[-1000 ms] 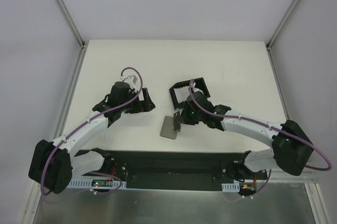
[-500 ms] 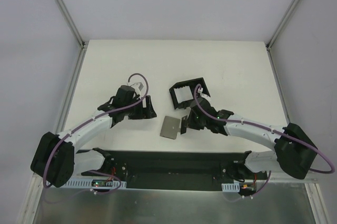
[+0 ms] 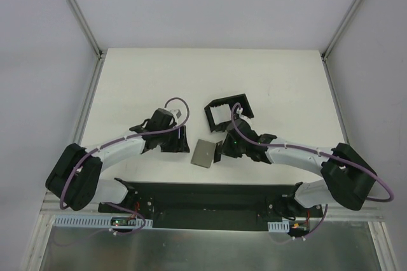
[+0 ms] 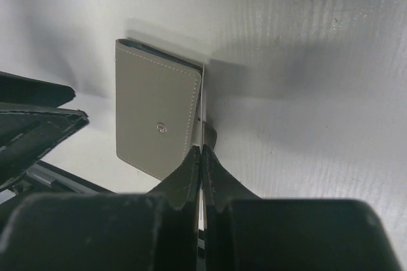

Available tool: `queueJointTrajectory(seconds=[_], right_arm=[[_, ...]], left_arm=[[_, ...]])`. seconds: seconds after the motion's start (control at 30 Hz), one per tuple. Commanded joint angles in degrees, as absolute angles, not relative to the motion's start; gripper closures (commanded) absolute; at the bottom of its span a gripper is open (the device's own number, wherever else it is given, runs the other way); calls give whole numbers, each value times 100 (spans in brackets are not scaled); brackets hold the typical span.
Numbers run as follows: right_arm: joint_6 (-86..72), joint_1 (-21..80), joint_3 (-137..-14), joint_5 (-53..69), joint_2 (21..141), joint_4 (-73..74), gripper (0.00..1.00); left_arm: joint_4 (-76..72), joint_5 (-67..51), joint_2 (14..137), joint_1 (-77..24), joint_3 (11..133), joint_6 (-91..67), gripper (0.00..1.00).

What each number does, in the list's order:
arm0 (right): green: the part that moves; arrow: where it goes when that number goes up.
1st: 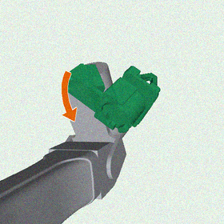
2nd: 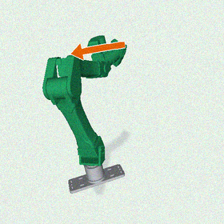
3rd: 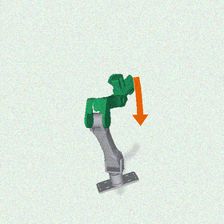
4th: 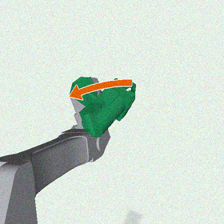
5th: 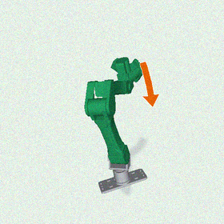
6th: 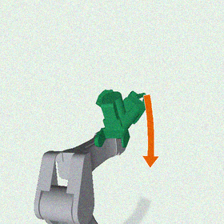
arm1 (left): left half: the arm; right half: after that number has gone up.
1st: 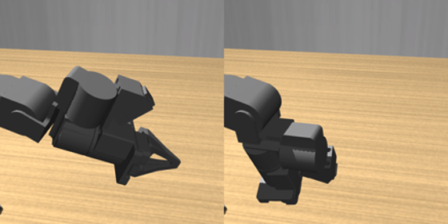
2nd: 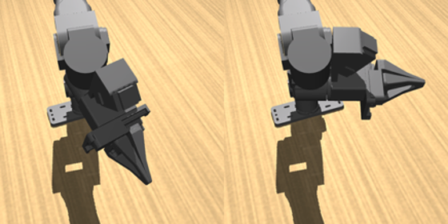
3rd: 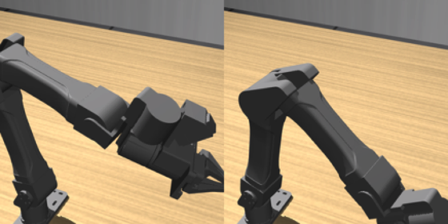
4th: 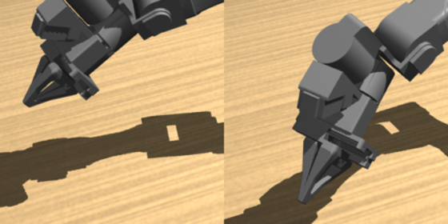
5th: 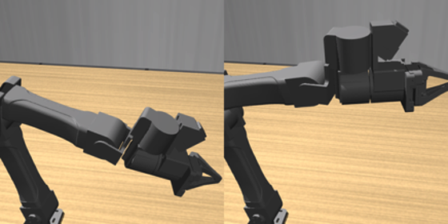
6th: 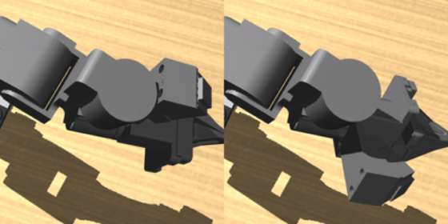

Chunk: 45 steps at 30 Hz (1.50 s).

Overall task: Put the credit cards into the card holder
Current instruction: Open the card holder at the center of the board.

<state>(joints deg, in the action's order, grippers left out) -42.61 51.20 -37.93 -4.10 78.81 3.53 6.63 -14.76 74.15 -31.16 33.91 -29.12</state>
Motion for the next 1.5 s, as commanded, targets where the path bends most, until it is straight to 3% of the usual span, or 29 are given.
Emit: queueJointTrajectory(seconds=[0.0,0.3,0.97,1.47], right_arm=[[-4271,5168,-3823,-308,7805,26,100],[-4166,5229,-4016,-167,7796,26,100],[-4456,5405,-3929,325,7646,-869,100],[-4816,5484,-3894,738,8121,-1625,100]], left_arm=[[659,-1582,7716,-3252,3401,-2909,44],[571,-1696,7937,-3349,3489,-2953,50],[598,-2162,6873,-3340,3858,-3085,24],[422,-2338,7005,-3349,3823,-3120,21]])
